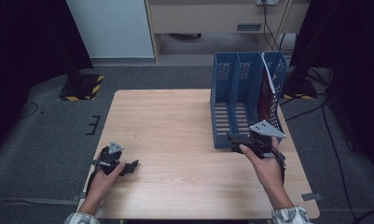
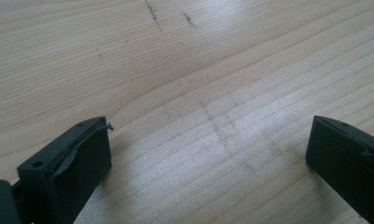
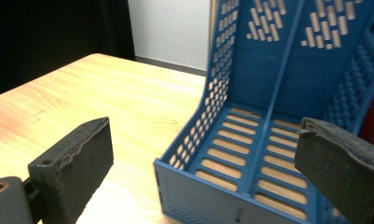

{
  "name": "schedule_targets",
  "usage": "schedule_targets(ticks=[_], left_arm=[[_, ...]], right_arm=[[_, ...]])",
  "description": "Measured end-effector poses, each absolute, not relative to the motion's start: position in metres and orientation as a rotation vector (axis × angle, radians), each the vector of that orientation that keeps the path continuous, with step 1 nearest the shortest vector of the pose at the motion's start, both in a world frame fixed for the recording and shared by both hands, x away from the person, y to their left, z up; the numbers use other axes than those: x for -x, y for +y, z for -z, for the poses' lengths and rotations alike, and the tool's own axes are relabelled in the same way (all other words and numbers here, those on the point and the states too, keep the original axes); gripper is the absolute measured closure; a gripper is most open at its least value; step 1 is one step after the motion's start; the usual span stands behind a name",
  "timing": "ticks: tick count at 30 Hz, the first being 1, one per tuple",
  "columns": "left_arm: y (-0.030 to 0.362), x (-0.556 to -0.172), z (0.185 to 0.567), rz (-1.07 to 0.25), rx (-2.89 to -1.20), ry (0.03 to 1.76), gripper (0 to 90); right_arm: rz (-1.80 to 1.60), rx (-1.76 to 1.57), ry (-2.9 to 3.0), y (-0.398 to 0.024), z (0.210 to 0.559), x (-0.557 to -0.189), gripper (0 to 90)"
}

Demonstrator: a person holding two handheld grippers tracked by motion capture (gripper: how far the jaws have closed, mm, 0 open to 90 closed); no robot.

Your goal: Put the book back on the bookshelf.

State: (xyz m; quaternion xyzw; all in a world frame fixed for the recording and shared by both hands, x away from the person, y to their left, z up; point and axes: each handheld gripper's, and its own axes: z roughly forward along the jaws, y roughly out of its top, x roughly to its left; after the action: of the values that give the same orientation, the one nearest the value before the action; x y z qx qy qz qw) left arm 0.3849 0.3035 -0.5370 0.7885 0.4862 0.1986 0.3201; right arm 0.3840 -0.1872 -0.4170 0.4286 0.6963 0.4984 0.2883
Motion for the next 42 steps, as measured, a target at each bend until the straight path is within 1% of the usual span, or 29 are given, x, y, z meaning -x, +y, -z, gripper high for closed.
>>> schedule_targets(ticks=[19,42], left_arm=[[0.304,-0.385,0.537,-0.522,-2.072,1.278,0.0],[0.304,-0.385,0.537,-0.522,-2.072,1.278,0.0]], right_arm=[[-1.325,-1.055,1.990,-0.146,0.428,-0.382,4.8],[-1.284,-0.979,2.151,-0.105,0.459,-0.375,5.3]])
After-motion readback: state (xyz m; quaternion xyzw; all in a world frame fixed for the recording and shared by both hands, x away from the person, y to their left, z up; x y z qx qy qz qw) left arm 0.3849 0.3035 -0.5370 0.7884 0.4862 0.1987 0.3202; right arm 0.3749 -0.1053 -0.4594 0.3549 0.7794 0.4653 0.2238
